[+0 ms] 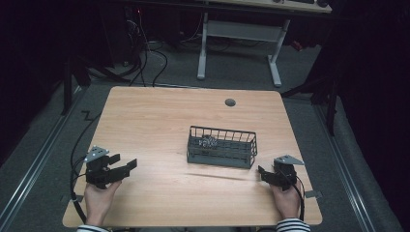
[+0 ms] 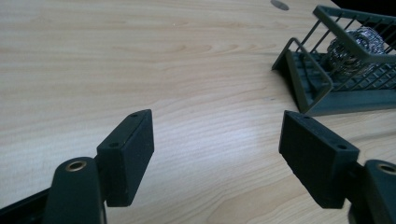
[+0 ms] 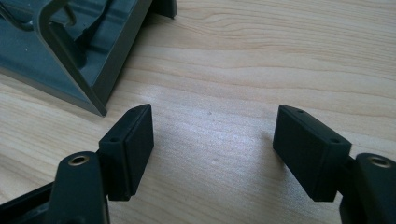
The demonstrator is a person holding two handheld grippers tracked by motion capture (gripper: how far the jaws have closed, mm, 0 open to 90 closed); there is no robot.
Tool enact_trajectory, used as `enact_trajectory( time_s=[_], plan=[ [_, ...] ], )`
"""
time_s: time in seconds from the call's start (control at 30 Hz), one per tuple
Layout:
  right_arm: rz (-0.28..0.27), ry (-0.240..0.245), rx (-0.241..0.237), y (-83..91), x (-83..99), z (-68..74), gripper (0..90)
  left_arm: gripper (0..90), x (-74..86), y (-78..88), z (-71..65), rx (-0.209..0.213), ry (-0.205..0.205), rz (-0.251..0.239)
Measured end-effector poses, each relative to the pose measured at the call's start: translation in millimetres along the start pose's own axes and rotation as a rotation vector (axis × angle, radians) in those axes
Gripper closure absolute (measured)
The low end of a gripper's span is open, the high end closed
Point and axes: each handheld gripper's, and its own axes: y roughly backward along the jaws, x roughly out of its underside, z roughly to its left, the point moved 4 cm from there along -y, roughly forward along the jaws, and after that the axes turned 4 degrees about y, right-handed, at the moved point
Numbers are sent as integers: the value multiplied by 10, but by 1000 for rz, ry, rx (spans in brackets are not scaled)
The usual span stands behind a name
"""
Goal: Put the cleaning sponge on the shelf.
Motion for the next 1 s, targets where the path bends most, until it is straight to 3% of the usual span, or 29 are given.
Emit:
enact_trajectory(
  time_s=[0.27, 0.37, 0.5, 0.6, 0.7, 0.87, 0.97, 1.0],
  plan=[
    [2, 1, 0, 1, 0, 0, 290, 266, 101, -19, 98, -38, 3, -2],
    [1, 0, 0, 1, 0, 0, 290, 266, 160, -68, 163, -77, -2, 15],
    [1, 0, 0, 1, 0, 0, 290, 267, 254, -176, 203, -98, 2, 36],
    [0, 0, 0, 0, 0, 0, 290, 267, 294, -269, 240, -157, -18, 33],
    [1, 0, 0, 1, 0, 0, 290, 265, 296, -348, 269, -188, -14, 22],
    [0, 0, 0, 0, 0, 0, 290, 263, 332, -461, 270, -237, -64, 50],
    [0, 0, 0, 0, 0, 0, 290, 263, 367, -503, 278, -247, -72, 71],
    [2, 0, 0, 2, 0, 0, 290, 263, 410, -541, 301, -277, -97, 86]
  ],
)
